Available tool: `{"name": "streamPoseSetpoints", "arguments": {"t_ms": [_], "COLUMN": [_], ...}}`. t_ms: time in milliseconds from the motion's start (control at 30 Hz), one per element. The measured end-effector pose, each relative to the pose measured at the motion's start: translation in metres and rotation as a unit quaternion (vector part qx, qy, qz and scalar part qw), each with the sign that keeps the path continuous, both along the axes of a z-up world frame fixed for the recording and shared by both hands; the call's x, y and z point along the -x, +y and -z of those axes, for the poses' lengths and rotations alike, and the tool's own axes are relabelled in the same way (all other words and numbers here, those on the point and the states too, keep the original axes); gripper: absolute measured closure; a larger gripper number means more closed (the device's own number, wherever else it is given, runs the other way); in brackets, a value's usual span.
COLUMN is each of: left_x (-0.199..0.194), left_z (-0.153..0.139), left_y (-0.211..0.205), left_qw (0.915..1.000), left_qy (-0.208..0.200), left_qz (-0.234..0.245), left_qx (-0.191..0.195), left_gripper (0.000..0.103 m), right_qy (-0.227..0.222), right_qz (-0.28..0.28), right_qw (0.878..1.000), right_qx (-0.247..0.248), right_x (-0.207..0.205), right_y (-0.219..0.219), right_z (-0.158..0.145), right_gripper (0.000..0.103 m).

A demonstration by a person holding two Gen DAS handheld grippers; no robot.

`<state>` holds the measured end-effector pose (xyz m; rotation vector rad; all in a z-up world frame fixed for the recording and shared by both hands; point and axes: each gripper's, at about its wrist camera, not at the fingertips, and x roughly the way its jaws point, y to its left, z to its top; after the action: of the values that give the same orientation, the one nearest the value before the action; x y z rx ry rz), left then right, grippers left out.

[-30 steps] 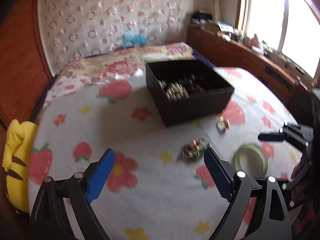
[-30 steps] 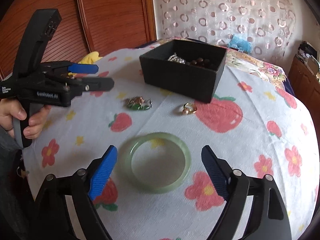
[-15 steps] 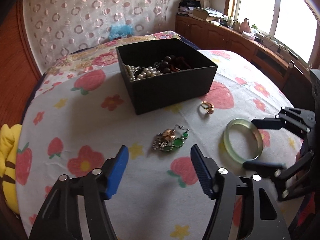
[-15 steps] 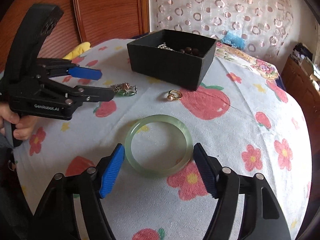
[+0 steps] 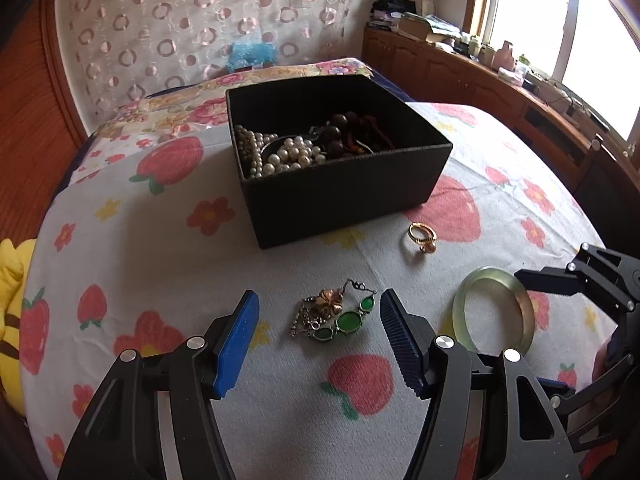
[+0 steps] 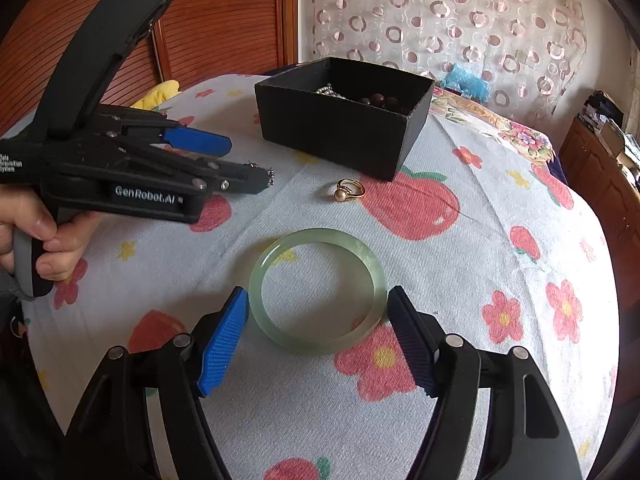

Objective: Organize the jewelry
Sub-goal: 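Grasp the green-stone pendant with the left tool and lift it, then carry the pendant over the box with the left tool while the right grasps the jade bangle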

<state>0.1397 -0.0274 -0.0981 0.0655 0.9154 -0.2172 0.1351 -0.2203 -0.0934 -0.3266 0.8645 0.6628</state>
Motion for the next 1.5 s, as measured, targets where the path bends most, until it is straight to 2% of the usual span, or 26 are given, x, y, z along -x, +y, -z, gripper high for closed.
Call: {"name": "streamPoseSetpoints", "arguments": {"t_ms": [200, 400, 533, 733, 867, 967, 1500], "left_x": [0.005, 0.014, 0.019, 0.019, 0.021, 0.023, 0.027], "left_z": [0.0, 0.0, 0.001, 0.0, -0.007, -0.012, -0.063], "left_y": [0.003, 0.013, 0.014, 0.015, 0.018, 0.017, 0.016], "left_qw": [0.9999, 0.9999, 0.9997, 0.9996, 0.9996, 0.9994, 0.9954], "left_qy": [-0.009, -0.007, -0.015, -0.02, -0.028, -0.036, -0.092], "left_qz": [-0.009, -0.01, -0.006, 0.0, 0.001, 0.003, 0.002], "left_qx": [-0.01, -0.006, -0.017, -0.019, -0.004, -0.002, 0.026], "left_gripper": [0.064, 0.072, 0.079, 0.081, 0.085, 0.092, 0.092], "right_qy": [0.0, 0.0, 0.0, 0.0, 0.001, 0.001, 0.001], "right_qz": [0.0, 0.0, 0.0, -0.001, -0.001, -0.002, -0.002], "right_qw": [1.0, 1.0, 1.0, 1.0, 1.0, 1.0, 1.0], "right_qx": [0.0, 0.0, 0.0, 0.0, 0.0, 0.0, 0.0], "right_x": [0.0, 0.0, 0.0, 0.0, -0.001, -0.001, -0.001], "right_y": [0.0, 0.0, 0.0, 0.001, 0.002, 0.003, 0.003], "right_z": [0.0, 0.0, 0.0, 0.0, 0.001, 0.002, 0.002], "right_gripper": [0.029, 0.028, 0.028, 0.028, 0.027, 0.026, 0.026]}}
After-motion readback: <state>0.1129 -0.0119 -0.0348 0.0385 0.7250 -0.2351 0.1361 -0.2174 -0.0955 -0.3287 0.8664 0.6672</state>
